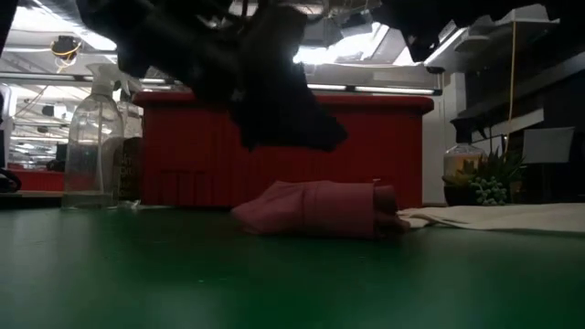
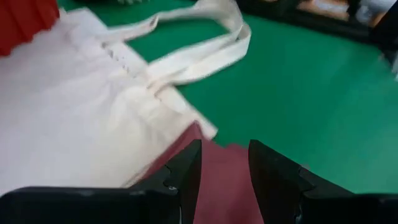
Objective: Fold Laundry from Bin
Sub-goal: Fold the pink underwear
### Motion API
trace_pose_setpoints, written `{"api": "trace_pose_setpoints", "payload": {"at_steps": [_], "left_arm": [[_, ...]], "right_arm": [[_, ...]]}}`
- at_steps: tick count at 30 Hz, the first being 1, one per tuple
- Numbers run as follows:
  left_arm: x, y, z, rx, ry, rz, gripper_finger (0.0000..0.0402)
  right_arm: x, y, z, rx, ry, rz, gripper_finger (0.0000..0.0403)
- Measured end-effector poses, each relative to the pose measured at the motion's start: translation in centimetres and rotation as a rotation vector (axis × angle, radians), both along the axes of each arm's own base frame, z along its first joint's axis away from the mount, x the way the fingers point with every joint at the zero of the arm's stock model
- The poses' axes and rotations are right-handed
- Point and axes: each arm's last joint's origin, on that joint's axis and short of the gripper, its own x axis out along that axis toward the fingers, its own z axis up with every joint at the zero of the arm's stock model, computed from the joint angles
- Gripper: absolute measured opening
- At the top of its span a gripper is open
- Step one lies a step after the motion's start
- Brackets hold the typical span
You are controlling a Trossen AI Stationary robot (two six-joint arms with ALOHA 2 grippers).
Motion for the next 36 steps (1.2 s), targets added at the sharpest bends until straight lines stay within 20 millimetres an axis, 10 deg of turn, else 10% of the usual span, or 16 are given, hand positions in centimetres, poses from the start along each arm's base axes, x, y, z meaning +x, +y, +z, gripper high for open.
{"api": "trace_pose_setpoints", "payload": {"at_steps": [13,36], "left_arm": [[-0.3,-0.5,-4.2,-0.017,0.187,-0.062,0.0127],[-6.1,3.4,-0.9,0.093,0.632,0.303,0.0127]], "right_arm": [[-0.2,-0.1,-0.5,-0.016,0.054,-0.008,0.0108],[-0.3,-0.1,-0.9,-0.039,0.092,-0.005,0.0108]]}}
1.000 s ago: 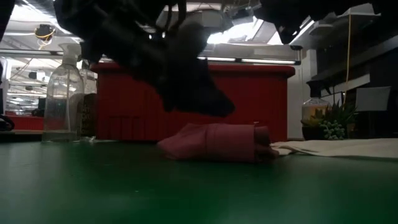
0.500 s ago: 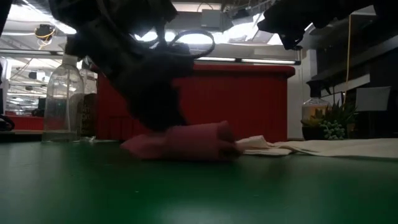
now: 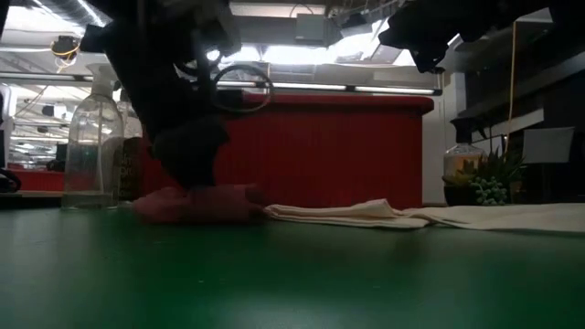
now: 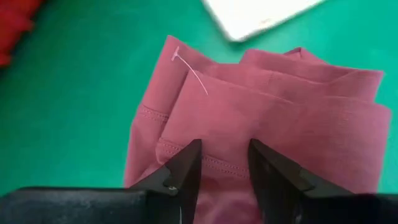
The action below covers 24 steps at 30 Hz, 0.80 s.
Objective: Fold Laundry from Bin
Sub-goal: Fold the pink underwear, then remove the white underwear from the red bin
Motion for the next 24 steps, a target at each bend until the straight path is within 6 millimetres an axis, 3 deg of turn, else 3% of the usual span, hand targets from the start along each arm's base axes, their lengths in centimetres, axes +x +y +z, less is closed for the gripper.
{"api": "trace_pose_setpoints", "payload": {"at_steps": [7,11,15,24], "left_arm": [[0.0,4.1,0.1,0.155,0.027,0.144,0.0127],[0.0,6.3,0.1,0.138,0.03,0.213,0.0127],[0.1,6.9,0.8,0.096,0.01,0.222,0.0127],[-0.3,6.6,6.9,-0.022,-0.211,0.184,0.0128]], "right_arm": [[0.0,0.0,0.0,0.0,0.0,0.0,0.0108],[0.0,0.0,0.0,-0.001,0.0,0.0,0.0108],[0.0,0.0,0.0,-0.001,0.0,0.0,0.0108],[0.0,0.0,0.0,-0.002,0.002,0.001,0.0108]]}}
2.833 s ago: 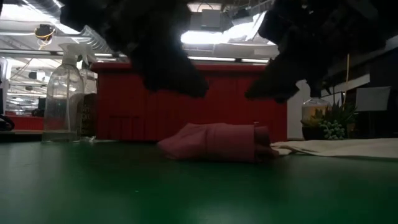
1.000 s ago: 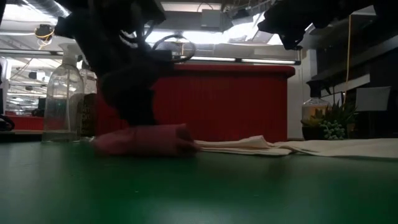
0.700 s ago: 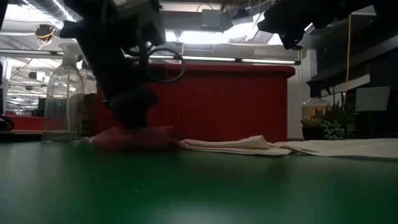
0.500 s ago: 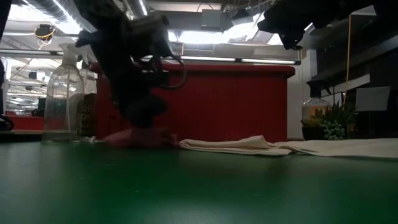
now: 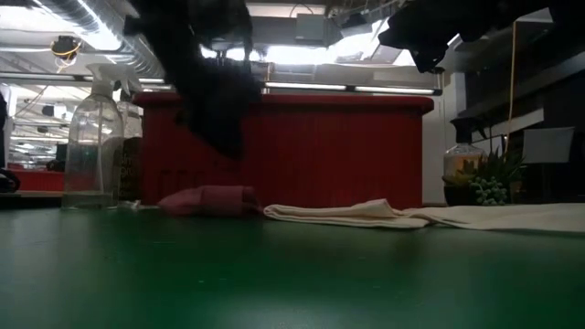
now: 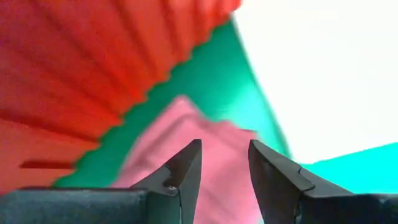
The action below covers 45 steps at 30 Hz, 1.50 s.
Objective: Fold Laundry from Bin
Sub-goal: Remove the white underwear from the red bin
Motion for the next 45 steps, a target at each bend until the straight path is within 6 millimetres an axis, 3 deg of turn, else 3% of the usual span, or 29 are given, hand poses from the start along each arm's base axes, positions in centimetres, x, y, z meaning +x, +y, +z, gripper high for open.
{"api": "trace_pose_setpoints", "payload": {"at_steps": [5,9,14,19,24,28,39,45], "left_arm": [[-0.5,-0.3,4.4,-0.093,-0.168,-0.072,0.0128],[-1.2,0.7,8.5,0.034,-0.285,-0.019,0.0128],[-2.5,3.8,13.3,0.268,-0.34,0.117,0.0128],[-3.8,8.4,15.8,0.317,-0.362,0.229,0.0128],[-5.5,12.8,15.4,0.265,-0.35,0.305,0.0128],[-6.3,14.9,14.8,0.237,-0.33,0.345,0.0128],[-4.7,18.3,10.6,0.108,-0.23,0.33,0.0175],[-4.1,19.8,8.4,0.098,-0.127,0.29,0.018]], "right_arm": [[0.0,0.0,0.0,0.001,-0.003,0.0,0.0108],[0.0,0.0,0.0,-0.001,-0.003,0.0,0.0108],[0.0,0.0,0.0,-0.001,-0.002,0.0,0.0108],[0.0,0.0,0.0,-0.001,-0.002,-0.001,0.0108],[0.0,0.0,0.0,-0.001,-0.001,-0.001,0.0108],[0.0,0.0,0.0,-0.002,-0.001,-0.001,0.0108],[0.0,0.0,0.0,-0.002,-0.001,-0.001,0.0108],[0.0,0.0,0.0,-0.002,-0.001,-0.001,0.0108]]}}
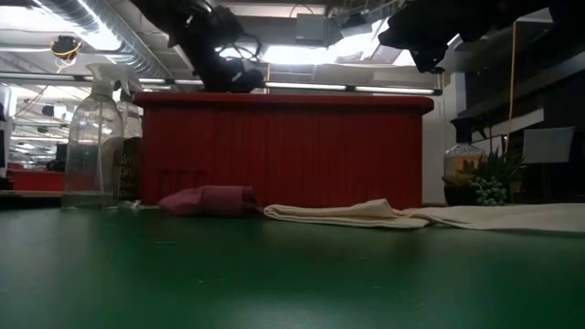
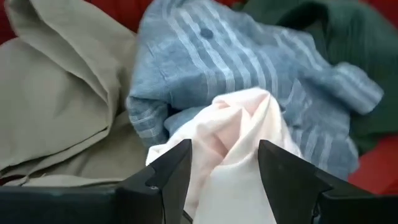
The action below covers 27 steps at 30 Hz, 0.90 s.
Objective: Fold Laundry from Bin
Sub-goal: Remove the white underwear from the red bin
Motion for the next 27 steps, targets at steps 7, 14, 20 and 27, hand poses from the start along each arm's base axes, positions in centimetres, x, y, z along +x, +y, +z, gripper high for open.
{"api": "trace_pose_setpoints", "payload": {"at_steps": [7,14,20,27], "left_arm": [[0.21,0.25,-0.54,-0.028,0.018,-0.119,0.018],[0.43,0.02,-0.56,-0.07,-0.018,-0.214,0.018],[0.4,-0.04,-0.62,-0.082,-0.017,-0.222,0.018],[0.34,-0.09,-0.72,-0.121,-0.046,-0.177,0.0142]], "right_arm": [[0.0,0.01,0.0,0.0,0.0,0.0,0.0108],[0.0,0.0,0.0,-0.001,0.0,0.001,0.0108],[0.0,0.0,0.0,-0.001,0.0,0.001,0.0108],[0.0,0.01,0.0,-0.001,0.0,0.001,0.0108]]}}
